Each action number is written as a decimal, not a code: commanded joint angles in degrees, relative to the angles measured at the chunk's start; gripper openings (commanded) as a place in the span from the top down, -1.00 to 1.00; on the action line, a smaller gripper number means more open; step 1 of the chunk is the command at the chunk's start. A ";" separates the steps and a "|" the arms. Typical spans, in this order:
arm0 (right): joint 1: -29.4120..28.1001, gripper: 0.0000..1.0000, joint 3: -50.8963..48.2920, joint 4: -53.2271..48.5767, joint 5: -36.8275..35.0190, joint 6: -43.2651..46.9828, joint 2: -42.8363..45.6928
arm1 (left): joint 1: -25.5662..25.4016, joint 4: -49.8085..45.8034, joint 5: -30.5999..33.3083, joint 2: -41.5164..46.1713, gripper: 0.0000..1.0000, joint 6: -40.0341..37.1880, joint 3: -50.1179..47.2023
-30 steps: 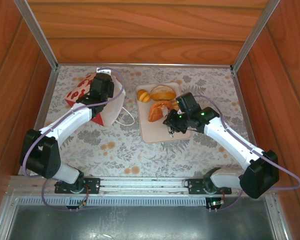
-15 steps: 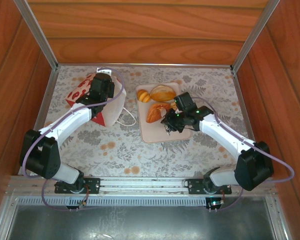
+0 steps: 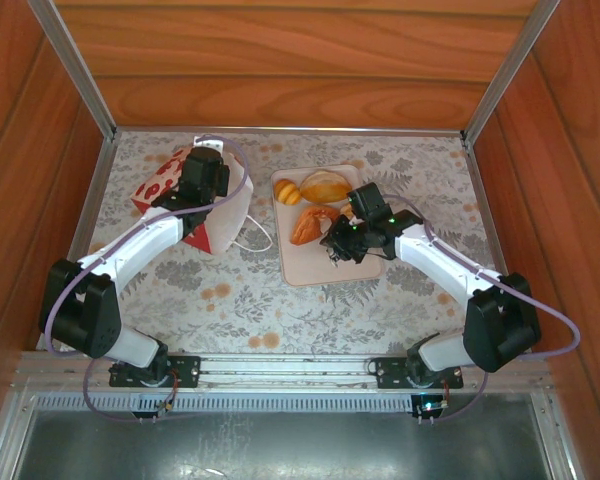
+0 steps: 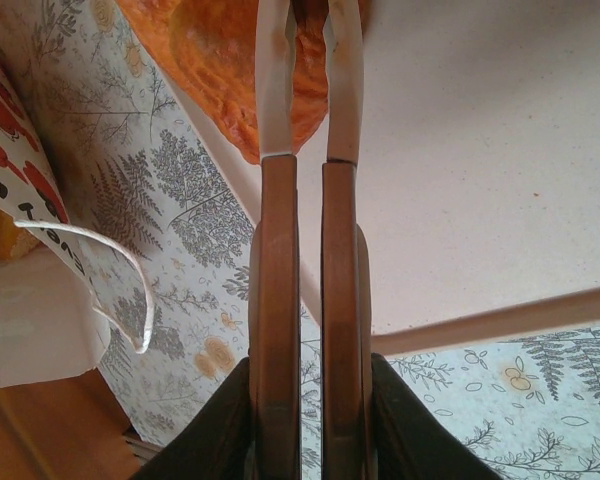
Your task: Take the fake bread out of the paper bag
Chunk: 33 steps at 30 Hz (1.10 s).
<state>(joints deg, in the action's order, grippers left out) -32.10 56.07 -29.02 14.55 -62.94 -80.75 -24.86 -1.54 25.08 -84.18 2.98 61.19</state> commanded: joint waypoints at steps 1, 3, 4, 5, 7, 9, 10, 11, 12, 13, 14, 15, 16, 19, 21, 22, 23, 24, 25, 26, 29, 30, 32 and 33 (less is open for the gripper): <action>0.63 0.77 -0.97 1.35 1.10 -0.78 0.07 | 0.29 1.72 -0.84 1.87 1.00 -0.02 -0.75; 0.60 0.74 -0.88 1.31 0.97 -0.63 0.12 | 0.26 1.79 -0.82 1.90 1.00 -0.03 -0.88; 0.72 0.73 -0.92 1.26 0.92 -0.55 0.10 | 0.32 1.80 -0.76 1.90 1.00 -0.05 -0.98; 0.68 0.72 -0.92 1.27 0.84 -0.46 0.23 | 0.27 1.80 -0.81 1.93 1.00 -0.06 -0.98; 0.74 0.71 -1.35 1.55 0.92 -0.41 0.35 | 0.33 1.85 -1.07 2.47 1.00 0.09 -1.18; 0.80 0.69 -1.90 1.90 1.01 -0.50 0.53 | 0.28 1.80 -1.38 2.92 1.00 0.18 -1.46; 0.77 0.68 -2.35 2.27 1.07 -0.64 0.59 | 0.28 1.80 -1.52 2.99 1.00 0.27 -1.50; 0.85 0.68 -2.60 2.54 1.14 -0.76 0.75 | 0.28 1.81 -1.53 3.01 1.00 0.27 -1.60; 0.85 0.65 -2.71 2.66 1.19 -0.85 0.77 | 0.22 1.87 -1.53 2.99 1.00 0.19 -1.55; 0.85 0.64 -2.77 2.76 1.34 -0.86 0.87 | 0.28 1.87 -1.53 2.95 1.00 0.18 -1.60; 0.81 0.64 -2.81 2.85 1.49 -0.81 1.00 | 0.30 1.88 -1.53 2.87 1.00 0.20 -1.60; 0.89 0.63 -2.81 2.84 1.66 -0.87 0.95 | 0.32 1.88 -1.53 2.82 1.00 0.28 -1.60; 0.83 0.61 -2.74 2.85 1.79 -0.75 1.08 | 0.33 1.83 -1.56 2.73 1.00 0.32 -1.60; 0.88 0.52 -2.09 2.27 2.06 -0.13 1.21 | 0.34 1.96 -1.92 2.50 1.00 0.61 -1.50; 0.84 0.40 -1.07 1.24 2.24 0.64 1.19 | 0.34 1.89 -2.40 2.29 1.00 0.79 -1.20; 0.86 0.39 -0.43 0.54 2.20 1.17 1.04 | 0.29 1.89 -2.56 2.15 1.00 0.80 -1.14; 0.87 0.34 0.12 0.00 2.24 1.56 1.06 | 0.30 1.90 -2.66 2.11 1.00 0.93 -0.99; 0.88 0.30 0.41 -0.29 2.23 1.76 1.09 | 0.28 2.03 -2.70 1.98 1.00 0.88 -0.98; 0.89 0.28 0.65 -0.43 2.18 1.85 1.17 | 0.33 2.01 -2.84 1.87 1.00 0.82 -0.85; 0.89 0.26 0.86 -0.59 2.15 1.86 1.29 | 0.30 2.01 -2.92 1.78 1.00 0.75 -0.69; 0.86 0.16 1.20 -0.90 1.81 2.13 1.81 | 0.31 1.99 -2.72 1.98 1.00 0.44 -0.78; 0.89 0.15 1.36 -1.19 1.52 2.20 2.00 | 0.33 1.98 -2.44 2.07 1.00 0.19 -0.80; 0.90 0.10 1.58 -1.74 0.95 2.23 2.52 | 0.27 2.01 -2.04 2.27 1.00 0.09 -0.98; 0.86 0.08 1.65 -1.96 0.72 2.20 2.79 | 0.34 1.98 -2.01 2.43 1.00 0.08 -1.02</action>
<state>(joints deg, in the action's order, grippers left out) -31.46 55.57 -29.56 15.46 -61.49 -80.27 -24.86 -1.23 23.29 -82.70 3.01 60.01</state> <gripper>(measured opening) 0.455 0.062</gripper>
